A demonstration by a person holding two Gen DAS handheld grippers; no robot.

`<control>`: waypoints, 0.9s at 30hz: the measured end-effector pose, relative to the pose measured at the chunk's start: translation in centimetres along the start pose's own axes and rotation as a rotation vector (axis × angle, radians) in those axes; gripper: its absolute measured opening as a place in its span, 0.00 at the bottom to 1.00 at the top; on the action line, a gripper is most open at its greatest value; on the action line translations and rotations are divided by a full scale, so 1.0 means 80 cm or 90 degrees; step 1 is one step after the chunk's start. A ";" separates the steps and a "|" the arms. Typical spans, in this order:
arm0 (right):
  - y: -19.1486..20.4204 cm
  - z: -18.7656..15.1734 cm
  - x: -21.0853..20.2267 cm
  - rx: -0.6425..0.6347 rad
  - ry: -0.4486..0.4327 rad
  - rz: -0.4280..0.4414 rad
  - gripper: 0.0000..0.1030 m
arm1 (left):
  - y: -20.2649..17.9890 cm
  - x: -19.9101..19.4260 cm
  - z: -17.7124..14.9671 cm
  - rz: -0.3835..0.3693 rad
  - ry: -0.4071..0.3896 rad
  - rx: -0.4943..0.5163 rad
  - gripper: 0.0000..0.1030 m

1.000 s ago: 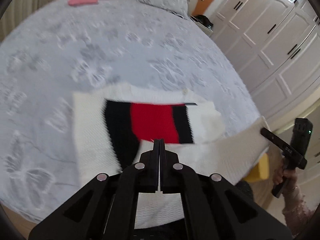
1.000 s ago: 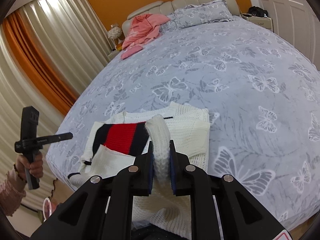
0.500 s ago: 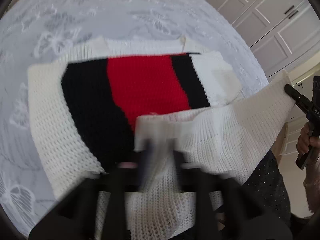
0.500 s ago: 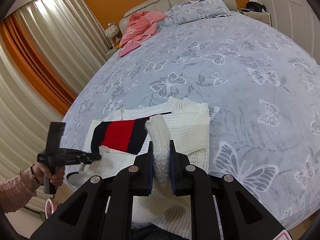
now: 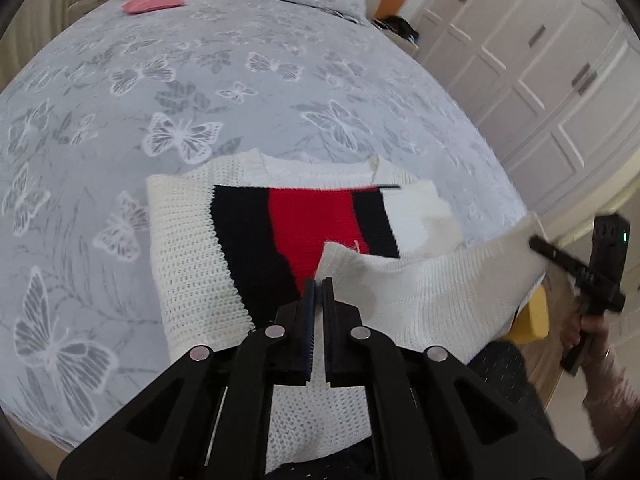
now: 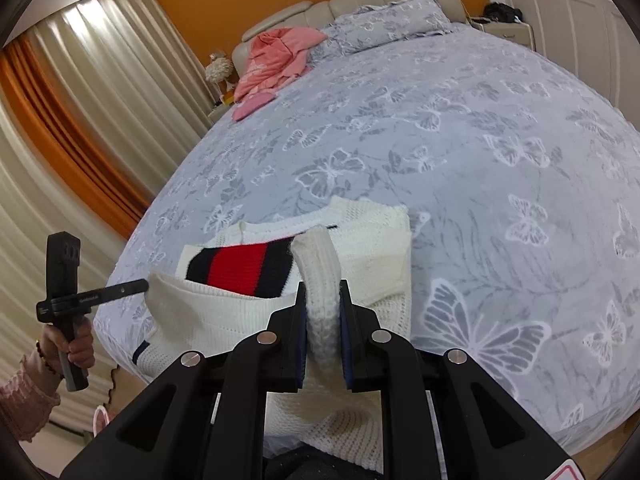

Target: Fold small clothes

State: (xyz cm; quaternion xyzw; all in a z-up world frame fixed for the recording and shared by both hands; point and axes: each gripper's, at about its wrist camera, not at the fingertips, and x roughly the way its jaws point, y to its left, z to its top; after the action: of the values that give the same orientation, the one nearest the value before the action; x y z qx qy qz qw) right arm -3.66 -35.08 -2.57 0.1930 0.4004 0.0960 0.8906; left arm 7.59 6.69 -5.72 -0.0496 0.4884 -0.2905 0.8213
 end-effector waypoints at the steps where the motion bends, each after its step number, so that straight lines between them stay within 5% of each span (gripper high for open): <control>1: 0.003 0.004 -0.001 -0.005 -0.002 0.001 0.13 | -0.001 -0.007 0.003 0.001 -0.016 -0.004 0.02; 9: 0.019 0.079 0.026 -0.052 -0.039 0.014 0.13 | 0.005 -0.045 0.059 0.032 -0.095 0.000 0.02; 12: 0.002 0.106 0.080 -0.037 -0.025 0.003 0.19 | 0.031 -0.036 0.092 0.089 -0.112 -0.024 0.02; 17: -0.053 0.119 0.181 0.026 0.058 -0.096 0.27 | 0.101 0.041 0.106 0.196 -0.071 -0.110 0.03; 20: -0.058 0.099 0.153 0.071 0.043 -0.060 0.30 | 0.118 0.064 0.085 0.191 -0.048 -0.152 0.02; 22: -0.048 0.070 0.124 0.047 0.046 -0.070 0.54 | 0.106 0.049 0.067 0.154 -0.060 -0.144 0.04; 24: -0.046 0.033 0.100 0.033 0.060 -0.092 0.57 | 0.091 0.033 0.046 0.134 -0.061 -0.129 0.06; 27: -0.053 -0.010 0.083 0.043 0.097 -0.119 0.57 | 0.085 0.021 0.018 0.121 -0.045 -0.147 0.26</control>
State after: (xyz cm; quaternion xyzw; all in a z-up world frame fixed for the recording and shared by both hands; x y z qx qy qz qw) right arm 0.16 -36.58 -9.35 0.1770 0.4860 0.0129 0.8557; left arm 12.31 11.09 -8.76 -0.1073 0.4915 -0.1513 0.8509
